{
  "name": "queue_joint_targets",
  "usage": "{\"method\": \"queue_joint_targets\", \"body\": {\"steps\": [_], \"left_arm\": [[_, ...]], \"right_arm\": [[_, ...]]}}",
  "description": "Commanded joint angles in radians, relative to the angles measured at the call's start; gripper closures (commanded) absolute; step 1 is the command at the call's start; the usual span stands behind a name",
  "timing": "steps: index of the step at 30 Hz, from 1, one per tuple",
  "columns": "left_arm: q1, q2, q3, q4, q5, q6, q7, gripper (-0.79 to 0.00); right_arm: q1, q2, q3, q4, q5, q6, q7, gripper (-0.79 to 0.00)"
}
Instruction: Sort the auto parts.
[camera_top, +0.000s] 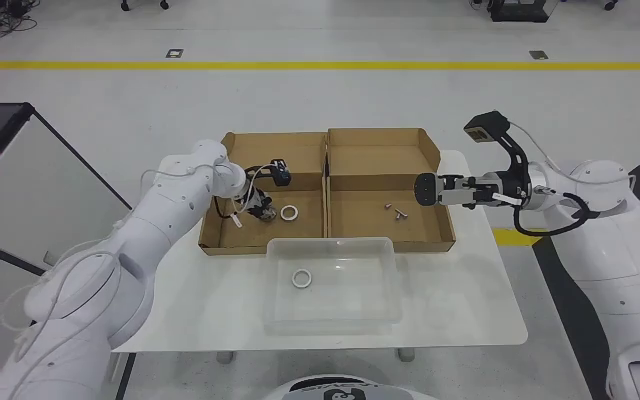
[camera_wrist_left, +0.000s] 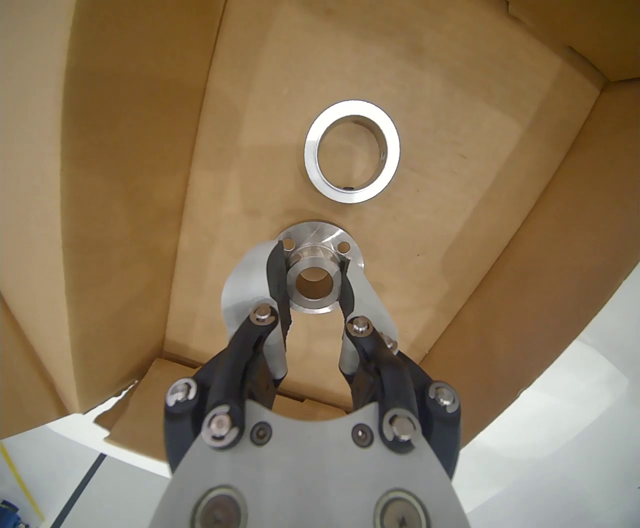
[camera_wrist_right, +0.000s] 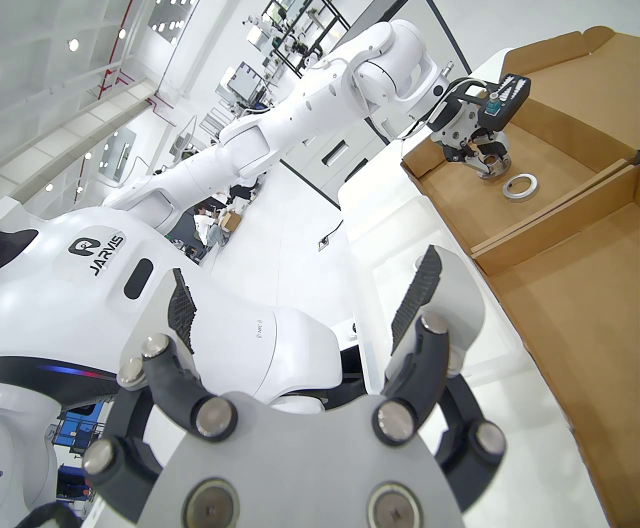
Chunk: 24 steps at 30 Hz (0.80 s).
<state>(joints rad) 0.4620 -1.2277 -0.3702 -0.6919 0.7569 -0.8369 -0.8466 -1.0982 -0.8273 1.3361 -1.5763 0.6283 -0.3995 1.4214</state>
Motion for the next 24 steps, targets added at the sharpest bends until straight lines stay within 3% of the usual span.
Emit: {"method": "queue_joint_targets", "body": {"steps": [1, 2, 3, 6, 7, 10, 18, 24], "left_arm": [[-0.003, -0.007, 0.002, 0.014, 0.004, -0.005, 0.006, -0.028], [-0.004, -0.01, 0.003, 0.02, 0.006, -0.008, 0.008, -0.219], [-0.005, -0.013, 0.004, 0.026, 0.007, -0.012, 0.01, -0.292], [-0.009, -0.021, 0.006, 0.046, 0.013, -0.025, 0.013, -0.416], [-0.011, -0.023, 0.007, 0.052, 0.015, -0.028, 0.014, -0.545], [-0.016, -0.03, 0.007, 0.067, 0.019, -0.037, 0.023, -0.785], [-0.05, -0.034, -0.013, 0.065, 0.04, -0.045, 0.072, -0.785], [-0.094, -0.013, -0.05, -0.004, 0.076, -0.065, 0.112, -0.785]], "right_arm": [[0.0, 0.0, 0.0, 0.0, 0.0, 0.0, 0.0, -0.785], [0.0, 0.0, 0.0, 0.0, 0.0, 0.0, 0.0, -0.785], [0.0, 0.0, 0.0, 0.0, 0.0, 0.0, 0.0, -0.785], [0.0, 0.0, 0.0, 0.0, 0.0, 0.0, 0.0, -0.785], [0.0, 0.0, 0.0, 0.0, 0.0, 0.0, 0.0, -0.785], [0.0, 0.0, 0.0, 0.0, 0.0, 0.0, 0.0, -0.785], [0.0, 0.0, 0.0, 0.0, 0.0, 0.0, 0.0, -0.785], [0.0, 0.0, 0.0, 0.0, 0.0, 0.0, 0.0, -0.785]]}}
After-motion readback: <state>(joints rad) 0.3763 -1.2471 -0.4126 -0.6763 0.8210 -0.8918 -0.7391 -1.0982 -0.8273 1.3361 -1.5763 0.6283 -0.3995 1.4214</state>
